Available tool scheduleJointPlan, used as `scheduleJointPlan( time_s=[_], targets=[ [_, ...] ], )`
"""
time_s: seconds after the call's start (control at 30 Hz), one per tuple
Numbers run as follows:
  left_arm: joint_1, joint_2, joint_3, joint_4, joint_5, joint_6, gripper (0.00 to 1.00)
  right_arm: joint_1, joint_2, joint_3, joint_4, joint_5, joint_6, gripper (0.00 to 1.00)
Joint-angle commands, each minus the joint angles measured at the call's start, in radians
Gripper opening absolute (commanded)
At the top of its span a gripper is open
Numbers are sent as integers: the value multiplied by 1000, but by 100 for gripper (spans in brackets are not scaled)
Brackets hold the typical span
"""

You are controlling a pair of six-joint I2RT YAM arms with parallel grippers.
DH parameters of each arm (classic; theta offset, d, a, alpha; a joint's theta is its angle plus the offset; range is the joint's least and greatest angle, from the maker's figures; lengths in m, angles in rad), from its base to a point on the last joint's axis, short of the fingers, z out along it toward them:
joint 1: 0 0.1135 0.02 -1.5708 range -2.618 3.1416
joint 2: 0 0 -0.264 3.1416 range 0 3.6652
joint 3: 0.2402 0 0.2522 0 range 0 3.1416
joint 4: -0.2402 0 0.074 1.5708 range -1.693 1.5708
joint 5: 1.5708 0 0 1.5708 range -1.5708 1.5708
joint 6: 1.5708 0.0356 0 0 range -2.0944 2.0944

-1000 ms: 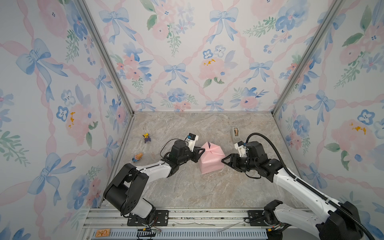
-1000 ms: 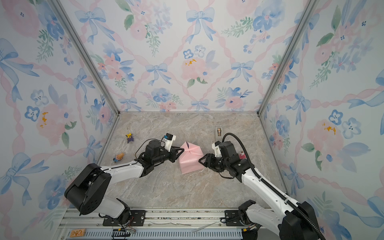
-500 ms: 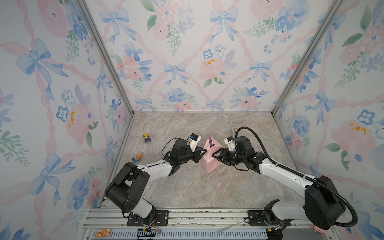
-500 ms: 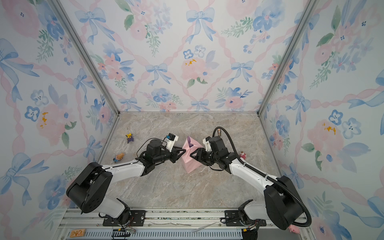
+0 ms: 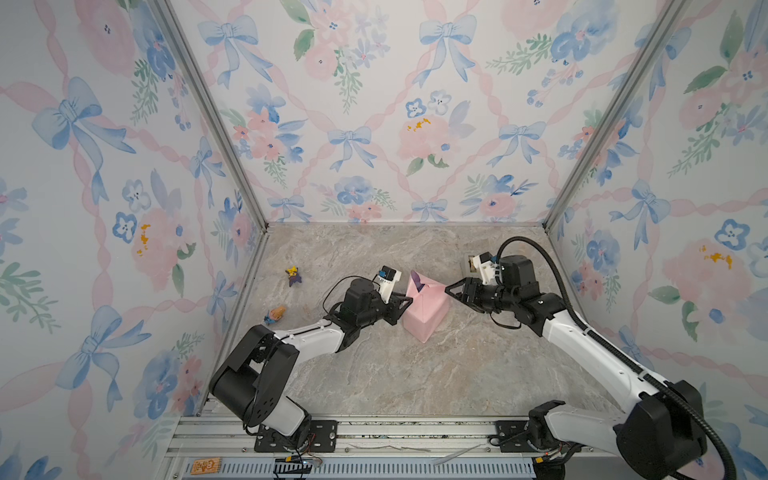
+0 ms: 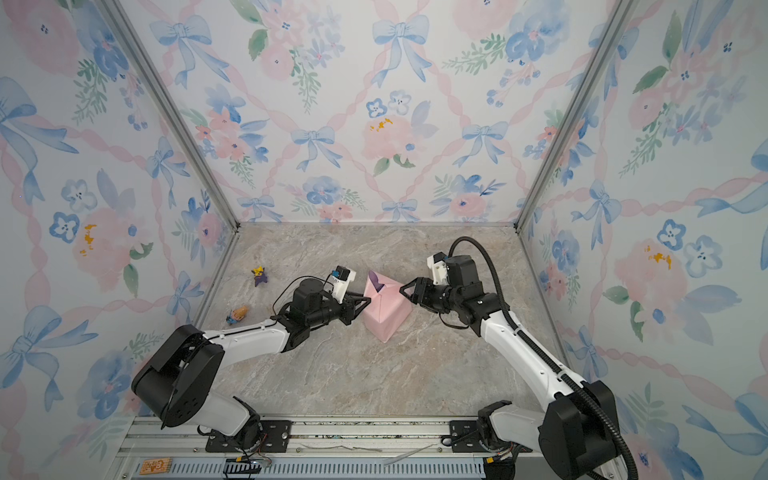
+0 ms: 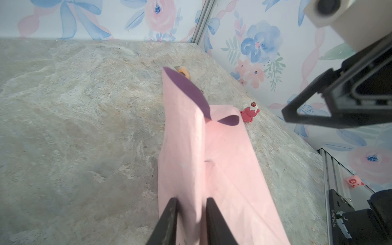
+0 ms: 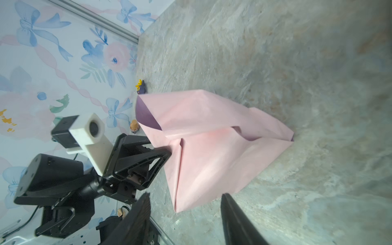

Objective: Wrap a gift box in wrapping paper
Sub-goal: Fold the wrapping paper for the gift box.

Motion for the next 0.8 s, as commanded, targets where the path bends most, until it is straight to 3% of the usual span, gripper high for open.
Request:
scheduleJointPlan(
  time_s=[0.0, 0.2, 0.4, 0.77],
  targets=[
    [-10, -18, 3, -15, -10, -13, 27, -4, 53, 107, -85, 36, -98, 46],
    [-20, -14, 2, -14, -24, -25, 27, 63, 198, 225, -59, 59, -146, 31],
    [-23, -4, 6, -6, -32, -37, 27, 127, 300, 242, -35, 44, -153, 20],
    [-23, 25, 11, 31, -38, -70, 30, 137, 374, 171, -31, 23, -172, 13]
  ],
)
